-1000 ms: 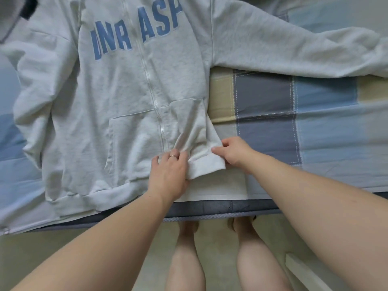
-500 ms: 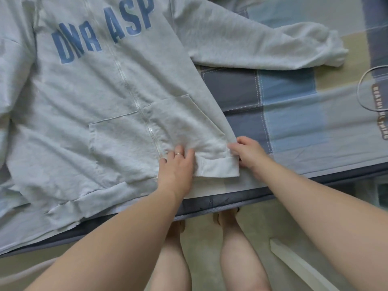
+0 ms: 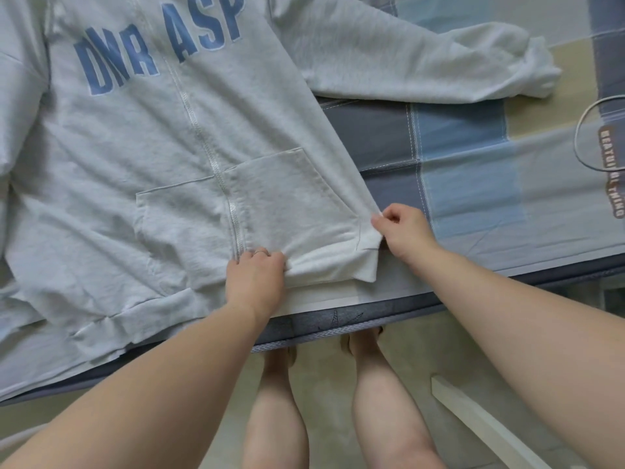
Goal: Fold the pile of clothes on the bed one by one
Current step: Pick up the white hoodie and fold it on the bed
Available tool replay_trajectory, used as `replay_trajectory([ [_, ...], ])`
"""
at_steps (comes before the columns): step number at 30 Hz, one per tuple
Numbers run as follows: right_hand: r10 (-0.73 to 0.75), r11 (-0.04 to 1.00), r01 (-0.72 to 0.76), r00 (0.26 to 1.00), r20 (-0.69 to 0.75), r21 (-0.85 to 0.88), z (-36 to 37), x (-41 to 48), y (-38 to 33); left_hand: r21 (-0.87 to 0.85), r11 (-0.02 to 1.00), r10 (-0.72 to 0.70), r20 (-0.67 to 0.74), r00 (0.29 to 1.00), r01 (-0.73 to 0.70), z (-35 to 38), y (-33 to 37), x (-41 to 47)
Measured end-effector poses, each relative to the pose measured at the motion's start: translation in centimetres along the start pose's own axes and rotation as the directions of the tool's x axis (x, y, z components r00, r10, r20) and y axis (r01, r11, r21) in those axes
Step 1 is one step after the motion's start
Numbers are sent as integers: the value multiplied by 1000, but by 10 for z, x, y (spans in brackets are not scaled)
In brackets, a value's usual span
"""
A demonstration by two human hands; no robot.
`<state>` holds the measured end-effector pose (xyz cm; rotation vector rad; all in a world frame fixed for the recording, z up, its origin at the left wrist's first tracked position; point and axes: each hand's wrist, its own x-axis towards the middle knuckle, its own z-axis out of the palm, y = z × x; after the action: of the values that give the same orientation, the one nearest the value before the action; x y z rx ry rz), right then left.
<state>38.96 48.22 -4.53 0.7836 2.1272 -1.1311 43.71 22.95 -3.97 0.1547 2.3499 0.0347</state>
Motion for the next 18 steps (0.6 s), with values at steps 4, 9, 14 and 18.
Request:
replay_trajectory([
  [4,283,799,-393,914,292,455,17,-14,-12,35,999,-25,81,996,23,0,-4,0],
  [9,340,812,-529,772,537,246,25,-22,-22,11,1000,10,88,996,-11,-1,-18,-6],
  [14,373,780,-615,605,704,115,28,-21,-29,-14,1000,17,62,998,-16,1,-22,-15],
  [18,367,715,-670,603,708,201,33,-21,-22,-26,1000,15,73,997,-14,1,-20,-17],
])
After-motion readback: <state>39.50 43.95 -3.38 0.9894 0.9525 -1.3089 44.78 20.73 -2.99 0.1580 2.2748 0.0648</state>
